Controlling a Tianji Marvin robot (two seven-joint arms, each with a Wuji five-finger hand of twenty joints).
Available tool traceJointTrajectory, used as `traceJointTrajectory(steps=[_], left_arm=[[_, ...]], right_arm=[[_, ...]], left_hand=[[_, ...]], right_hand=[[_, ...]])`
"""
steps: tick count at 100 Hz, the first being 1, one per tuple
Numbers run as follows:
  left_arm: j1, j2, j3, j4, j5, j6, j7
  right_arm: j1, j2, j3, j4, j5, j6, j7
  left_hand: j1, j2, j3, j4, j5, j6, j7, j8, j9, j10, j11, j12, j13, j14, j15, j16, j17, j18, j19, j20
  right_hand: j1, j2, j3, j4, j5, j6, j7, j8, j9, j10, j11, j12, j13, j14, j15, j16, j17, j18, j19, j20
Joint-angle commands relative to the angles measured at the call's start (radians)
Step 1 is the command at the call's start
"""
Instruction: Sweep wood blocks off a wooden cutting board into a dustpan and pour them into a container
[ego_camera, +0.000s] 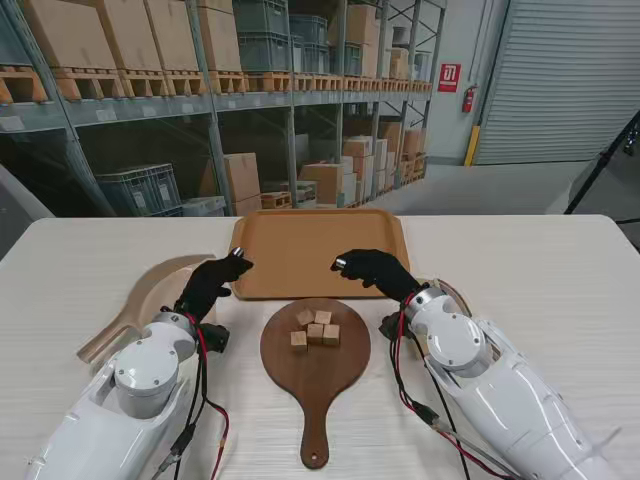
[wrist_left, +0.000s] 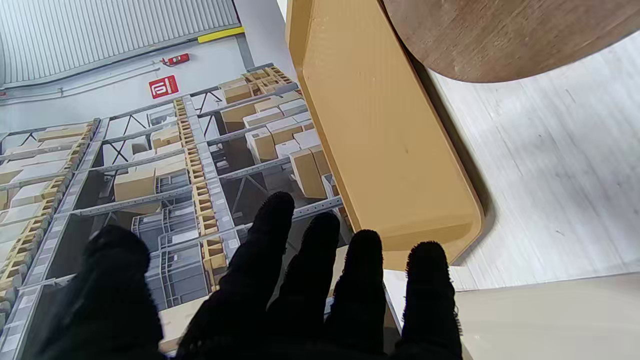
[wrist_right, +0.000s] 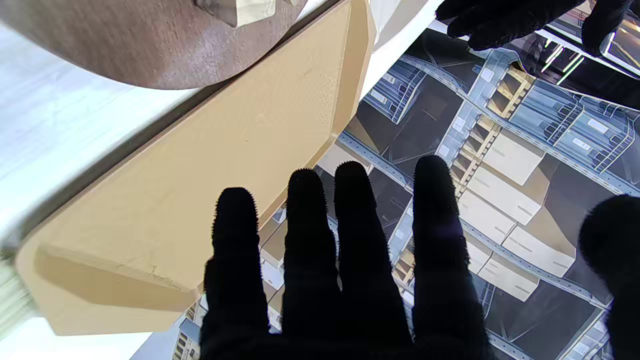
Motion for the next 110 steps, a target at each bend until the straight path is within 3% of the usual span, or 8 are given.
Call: traceJointTrajectory(steps=[1, 51, 62, 83, 96, 110], left_arm=[[0.005, -0.005, 0.001, -0.008, -0.001, 0.005, -0.015], [0.038, 0.006, -0.040, -0.044, 0.037, 0.016, -0.028], [0.061, 0.013, -0.067, -0.066, 0.064, 0.014, -0.036], [0.128, 0.047, -0.161, -0.123, 0.167, 0.011, -0.119], [0.178, 0.066, -0.238, -0.159, 0.241, 0.001, -0.166], [0.236, 0.095, -0.336, -0.194, 0.372, -0.024, -0.245]], right_arm=[[-0.006, -0.001, -0.002, -0.003, 0.000, 0.001, 0.014], [-0.007, -0.002, 0.000, 0.000, 0.002, -0.002, 0.011], [-0.017, -0.001, 0.006, -0.003, -0.002, 0.000, 0.009], [-0.041, 0.000, 0.018, -0.008, -0.003, 0.007, 0.002], [-0.052, 0.002, 0.024, -0.009, -0.005, 0.006, 0.002], [-0.066, 0.002, 0.034, -0.014, -0.007, 0.009, -0.003]], left_hand=[[-0.002, 0.037, -0.009, -0.010, 0.027, 0.012, -0.011, 0.014, 0.028, 0.036, 0.137, 0.013, 0.041, 0.060, 0.011, 0.010, 0.002, -0.003, 0.019, 0.008], [-0.005, 0.025, -0.011, -0.011, 0.018, 0.012, -0.016, 0.013, 0.017, 0.035, 0.131, 0.011, 0.031, 0.058, 0.005, 0.008, -0.003, -0.004, 0.015, 0.006], [-0.012, 0.000, -0.014, -0.011, -0.003, 0.013, -0.027, 0.009, -0.006, 0.033, 0.120, 0.007, 0.012, 0.051, -0.008, 0.002, -0.012, -0.007, 0.004, 0.000], [-0.064, -0.078, -0.014, -0.013, -0.086, 0.054, -0.082, -0.030, -0.104, 0.028, 0.072, -0.020, -0.051, 0.035, -0.066, -0.021, -0.035, -0.029, -0.048, -0.027], [-0.077, -0.146, -0.006, -0.011, -0.138, 0.066, -0.116, -0.083, -0.175, 0.019, 0.053, -0.041, -0.090, 0.023, -0.105, -0.032, -0.048, -0.068, -0.084, -0.047], [-0.058, -0.211, -0.004, -0.010, -0.180, 0.055, -0.133, -0.105, -0.227, -0.001, 0.044, -0.048, -0.120, 0.017, -0.125, -0.038, -0.061, -0.101, -0.100, -0.055]], right_hand=[[-0.040, 0.024, -0.038, 0.009, -0.003, -0.023, 0.015, -0.004, 0.025, -0.014, 0.023, 0.013, -0.001, -0.024, 0.021, 0.003, 0.001, 0.012, -0.018, 0.026], [-0.043, 0.024, -0.039, 0.009, -0.001, -0.021, 0.015, -0.003, 0.029, -0.012, 0.025, 0.015, -0.001, -0.022, 0.021, 0.003, 0.000, 0.013, -0.017, 0.025], [-0.040, 0.024, -0.039, 0.008, 0.018, -0.049, 0.024, 0.000, 0.031, -0.014, 0.026, 0.016, 0.000, -0.023, 0.021, 0.003, 0.001, 0.013, -0.016, 0.024], [-0.043, 0.024, -0.039, 0.008, 0.011, -0.032, 0.021, -0.002, 0.030, -0.012, 0.023, 0.015, -0.001, -0.023, 0.021, 0.003, 0.000, 0.012, -0.017, 0.024], [-0.043, 0.024, -0.038, 0.009, 0.007, -0.028, 0.018, -0.003, 0.028, -0.011, 0.022, 0.015, -0.002, -0.022, 0.020, 0.003, -0.001, 0.012, -0.017, 0.024], [-0.043, 0.024, -0.038, 0.008, 0.007, -0.024, 0.018, -0.003, 0.027, -0.013, 0.023, 0.016, -0.002, -0.024, 0.021, 0.003, 0.000, 0.012, -0.017, 0.024]])
